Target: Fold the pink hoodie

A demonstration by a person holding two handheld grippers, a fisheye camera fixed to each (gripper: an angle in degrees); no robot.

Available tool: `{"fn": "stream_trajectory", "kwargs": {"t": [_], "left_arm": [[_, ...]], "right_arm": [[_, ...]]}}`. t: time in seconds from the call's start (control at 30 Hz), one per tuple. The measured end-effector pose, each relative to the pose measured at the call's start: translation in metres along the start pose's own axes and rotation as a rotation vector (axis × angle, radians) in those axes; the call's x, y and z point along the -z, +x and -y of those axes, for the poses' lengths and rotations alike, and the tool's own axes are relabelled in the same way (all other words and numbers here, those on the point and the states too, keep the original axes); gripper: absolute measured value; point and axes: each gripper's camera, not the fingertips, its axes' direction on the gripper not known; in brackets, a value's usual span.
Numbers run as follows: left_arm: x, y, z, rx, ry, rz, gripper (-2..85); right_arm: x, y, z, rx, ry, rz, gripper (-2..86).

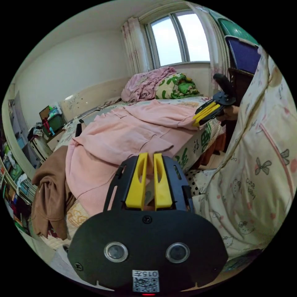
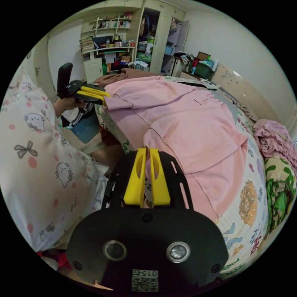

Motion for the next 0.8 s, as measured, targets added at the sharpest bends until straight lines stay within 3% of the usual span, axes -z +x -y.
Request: {"fn": "stream_trajectory", "kwargs": {"t": [0.67, 0.8], "left_arm": [[-0.030, -0.040, -0.135, 0.073, 0.035, -0.121, 1.2], [-0.007, -0.110, -0.140, 0.119, 0.136, -0.215, 1.3]], "right_arm": [[0.049, 0.006, 0.136, -0.027, -0.003, 0.088, -0.5], [0.097, 0.083, 0.192, -0.153, 0.076, 0.147, -0.5]]}}
